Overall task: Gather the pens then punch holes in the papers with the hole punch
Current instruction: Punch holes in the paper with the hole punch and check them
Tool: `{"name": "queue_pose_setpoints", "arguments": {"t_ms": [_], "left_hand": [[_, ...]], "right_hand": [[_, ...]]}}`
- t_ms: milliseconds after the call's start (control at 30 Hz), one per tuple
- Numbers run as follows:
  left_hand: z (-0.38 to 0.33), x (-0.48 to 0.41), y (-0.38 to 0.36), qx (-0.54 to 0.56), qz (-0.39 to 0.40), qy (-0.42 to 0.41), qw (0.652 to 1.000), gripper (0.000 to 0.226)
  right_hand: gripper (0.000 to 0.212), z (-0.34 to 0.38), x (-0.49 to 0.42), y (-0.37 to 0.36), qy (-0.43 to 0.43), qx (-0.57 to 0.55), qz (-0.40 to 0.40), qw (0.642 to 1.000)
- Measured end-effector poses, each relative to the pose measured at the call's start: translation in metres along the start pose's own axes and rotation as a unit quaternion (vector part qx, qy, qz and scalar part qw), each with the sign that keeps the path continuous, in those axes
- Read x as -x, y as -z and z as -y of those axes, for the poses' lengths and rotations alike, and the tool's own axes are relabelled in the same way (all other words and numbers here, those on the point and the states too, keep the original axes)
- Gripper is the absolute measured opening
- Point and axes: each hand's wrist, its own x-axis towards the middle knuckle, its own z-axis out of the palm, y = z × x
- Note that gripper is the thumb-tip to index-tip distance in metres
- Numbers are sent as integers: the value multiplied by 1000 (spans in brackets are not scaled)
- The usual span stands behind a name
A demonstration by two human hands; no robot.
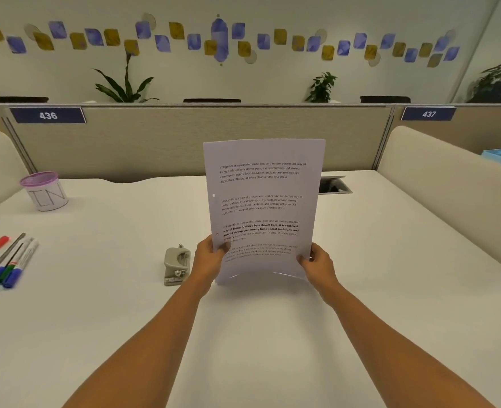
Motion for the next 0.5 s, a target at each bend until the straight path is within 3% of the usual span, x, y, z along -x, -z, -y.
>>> {"name": "queue_pose_setpoints", "arguments": {"t_ms": [267, 500], "left_hand": [[3, 4, 3, 23, -18, 5, 1000, 19], [-55, -21, 24, 96, -67, -61, 991, 41]], "right_hand": [[25, -2, 2, 6, -3, 13, -6, 1000], [14, 30, -14, 33, 95, 12, -59, 994]]}}
